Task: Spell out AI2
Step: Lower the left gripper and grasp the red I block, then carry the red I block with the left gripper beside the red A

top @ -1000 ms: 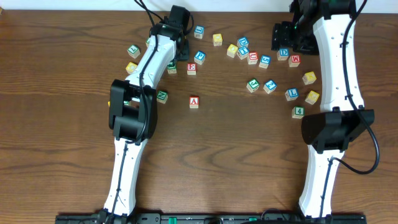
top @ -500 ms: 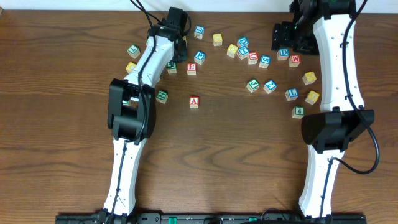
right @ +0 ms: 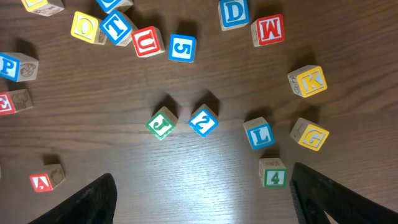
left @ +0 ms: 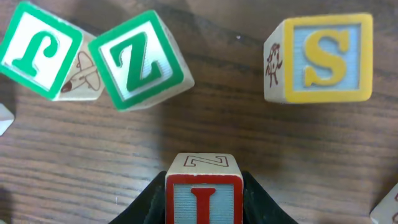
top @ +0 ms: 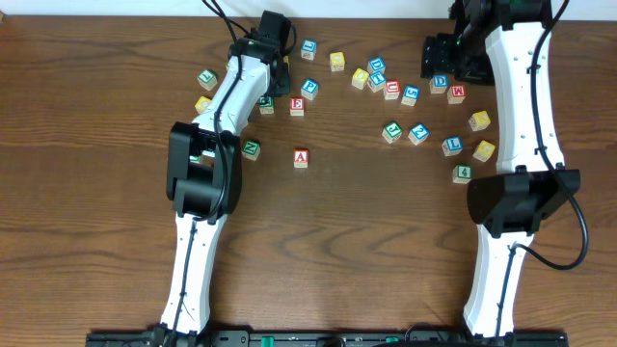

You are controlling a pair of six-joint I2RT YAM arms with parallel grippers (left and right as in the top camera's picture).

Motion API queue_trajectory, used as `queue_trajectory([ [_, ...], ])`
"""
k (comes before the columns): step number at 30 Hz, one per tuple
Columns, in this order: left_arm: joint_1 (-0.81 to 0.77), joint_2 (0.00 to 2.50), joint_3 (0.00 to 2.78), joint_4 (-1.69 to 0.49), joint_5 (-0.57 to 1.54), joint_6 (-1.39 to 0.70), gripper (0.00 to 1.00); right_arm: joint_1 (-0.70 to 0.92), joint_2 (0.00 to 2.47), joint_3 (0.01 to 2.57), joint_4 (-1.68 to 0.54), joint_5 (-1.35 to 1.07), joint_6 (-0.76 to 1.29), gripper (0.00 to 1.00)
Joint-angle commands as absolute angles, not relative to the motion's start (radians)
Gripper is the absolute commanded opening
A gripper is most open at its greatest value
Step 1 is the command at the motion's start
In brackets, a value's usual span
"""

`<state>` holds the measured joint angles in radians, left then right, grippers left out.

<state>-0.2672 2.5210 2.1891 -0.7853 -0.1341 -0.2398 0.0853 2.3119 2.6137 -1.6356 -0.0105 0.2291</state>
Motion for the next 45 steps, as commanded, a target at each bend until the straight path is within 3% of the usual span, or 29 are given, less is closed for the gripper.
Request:
queue_trajectory([
  [1,-0.268,2.433,2.186,-0.810,-0.143,-0.246,0.28,0.093,2.295,2.608,-1.638,0.002,0.219,0.84],
  [13,-0.379,2.163,2.186,-1.006,-0.105,-0.281,0.28,0.093,2.295,2.608,-1.635,0.002,0.219,0.84],
  [24,-0.517,2.132,2.158,-1.227,-0.004,-0.384,0.28,0.093,2.295,2.608,-1.635,0.002,0.219,0.85],
  [45,-0.665,2.135,1.839,-1.069,-0.004,-0.515,0.28,0.093,2.295,2.608,-1.636,0.024,0.218,0.86],
])
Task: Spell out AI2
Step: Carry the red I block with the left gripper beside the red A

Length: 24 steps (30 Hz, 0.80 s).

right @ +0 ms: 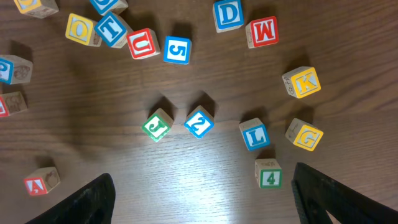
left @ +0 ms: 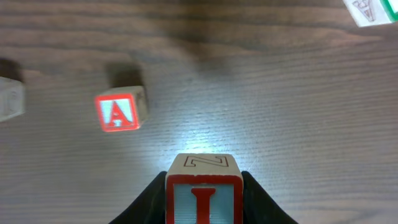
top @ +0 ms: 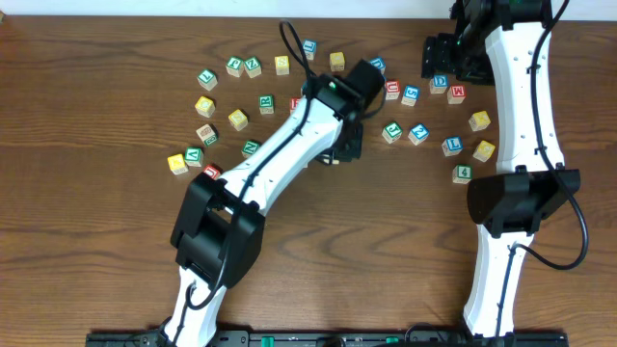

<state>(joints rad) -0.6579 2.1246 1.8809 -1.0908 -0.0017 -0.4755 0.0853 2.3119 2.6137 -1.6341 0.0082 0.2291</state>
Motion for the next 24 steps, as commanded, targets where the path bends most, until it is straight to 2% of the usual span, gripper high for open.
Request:
queue_trajectory([
  [1,-0.665,2.136,1.825,-1.055,-0.004,-0.515,0.28,0.093,2.295,2.608,-1.636,0.024,0.219,0.86],
  [24,-0.664,2.138,1.615,-0.778,-0.025,-0.537,0.28,0.093,2.295,2.608,-1.637,0.024,0.219,0.86],
])
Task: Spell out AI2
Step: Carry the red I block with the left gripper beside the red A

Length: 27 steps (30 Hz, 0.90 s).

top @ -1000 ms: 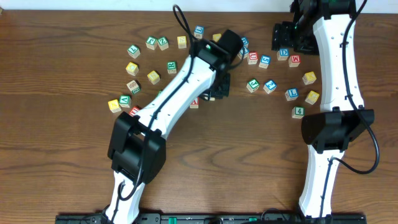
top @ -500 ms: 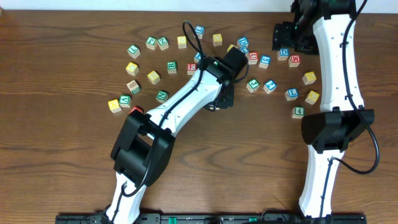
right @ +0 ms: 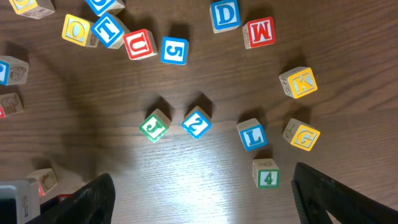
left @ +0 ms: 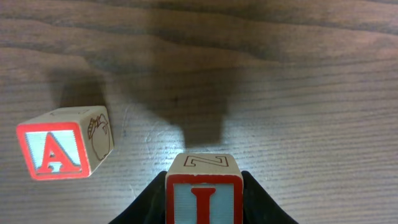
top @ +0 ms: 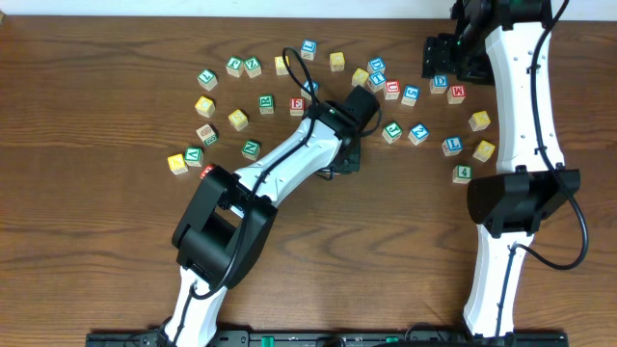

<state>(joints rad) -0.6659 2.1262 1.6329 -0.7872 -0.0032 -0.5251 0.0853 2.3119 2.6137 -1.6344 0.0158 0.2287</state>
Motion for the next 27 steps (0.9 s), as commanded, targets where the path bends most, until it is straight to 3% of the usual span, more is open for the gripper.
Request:
queue_trajectory([
  [1,-0.664,2.138,1.611,-0.771,-0.041,-0.537,0.28,0.093,2.295,2.608,-1.637,0.024,0.219,0.86],
  [9,-0.664,2.141,1.607,-0.748,-0.171,-0.560,0.28,0.093,2.295,2.608,-1.638,0.024,0.218,0.86],
  [27,-0.658,2.172,1.607,-0.712,-0.174,-0.587,0.28,0.093,2.295,2.608,-1.641,0.024,0.218,0.86],
])
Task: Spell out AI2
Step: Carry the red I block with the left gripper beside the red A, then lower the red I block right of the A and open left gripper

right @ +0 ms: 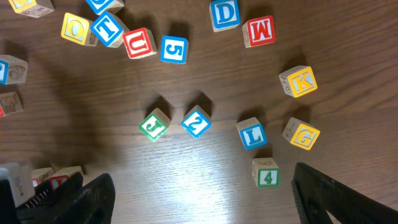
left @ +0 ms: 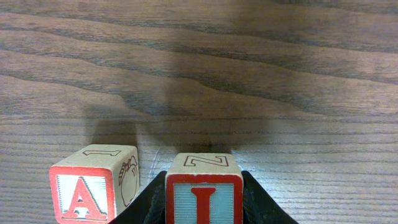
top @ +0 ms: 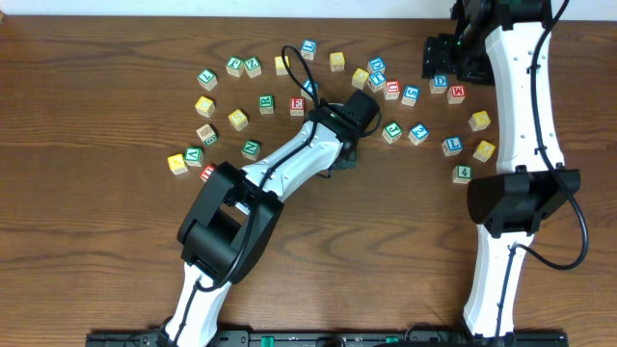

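Observation:
My left gripper (left: 203, 199) is shut on the I block (left: 203, 186), which has a red frame and a red I on a pale blue face. It is held low, just right of the red A block (left: 93, 183), with a narrow gap between them. Whether the I block touches the table cannot be told. In the overhead view the left gripper (top: 343, 154) is at mid-table and the arm hides the A block. The blue 2 block (right: 196, 122) lies tilted to the right, beside a green J block (right: 153, 126). My right gripper (right: 202, 205) hangs open and empty, high at the back right.
Loose blocks lie scattered: blue L (right: 251, 134), green 4 (right: 267, 172), yellow K (right: 298, 81), yellow G (right: 302, 135), red W (right: 259, 31), blue 5 (right: 173, 50). Several more blocks (top: 236, 116) lie in an arc at the back left. The left arm (top: 280, 173) stretches diagonally across the table.
The I block in my left gripper was above and to the right of the A block. It is now low and close beside it. The right arm has not moved.
My left gripper was shut on the I block at the back left, among the Z and S blocks. Then it held the block over mid-table with the A block to its left, then nearer to it. The I block is now down right beside the A.

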You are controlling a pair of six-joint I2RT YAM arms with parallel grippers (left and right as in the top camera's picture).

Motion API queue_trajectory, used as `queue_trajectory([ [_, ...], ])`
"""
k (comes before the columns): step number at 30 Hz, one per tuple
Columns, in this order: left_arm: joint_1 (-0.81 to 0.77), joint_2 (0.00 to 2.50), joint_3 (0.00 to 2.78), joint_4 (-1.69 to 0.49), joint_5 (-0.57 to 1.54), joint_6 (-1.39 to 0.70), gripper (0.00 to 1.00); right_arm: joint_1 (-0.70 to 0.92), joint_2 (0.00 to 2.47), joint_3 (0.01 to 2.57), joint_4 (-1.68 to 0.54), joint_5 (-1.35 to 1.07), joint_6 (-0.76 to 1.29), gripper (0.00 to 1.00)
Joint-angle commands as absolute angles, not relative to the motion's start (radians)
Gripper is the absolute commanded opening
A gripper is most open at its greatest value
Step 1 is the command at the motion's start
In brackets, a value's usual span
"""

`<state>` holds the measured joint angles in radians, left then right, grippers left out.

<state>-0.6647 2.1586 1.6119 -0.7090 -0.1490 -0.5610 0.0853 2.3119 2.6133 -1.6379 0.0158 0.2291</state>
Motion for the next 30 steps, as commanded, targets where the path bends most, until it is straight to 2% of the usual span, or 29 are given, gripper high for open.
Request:
queue_trajectory([
  [1,-0.657,2.172,1.607,-0.712,-0.174,-0.595,0.28,0.093,2.295,2.608,-1.642,0.024,0.218,0.86],
  [23,-0.635,2.172,1.576,-0.695,-0.165,-0.645,0.28,0.093,2.295,2.608,-1.642,0.024,0.218,0.86],
  [26,-0.636,2.172,1.576,-0.695,-0.165,-0.646,0.34,0.093,2.295,2.608,-1.642,0.024,0.219,0.86],
  [30,-0.636,2.172,1.576,-0.697,-0.165,-0.646,0.34,0.093,2.295,2.608,-1.643,0.024,0.218,0.86],
])
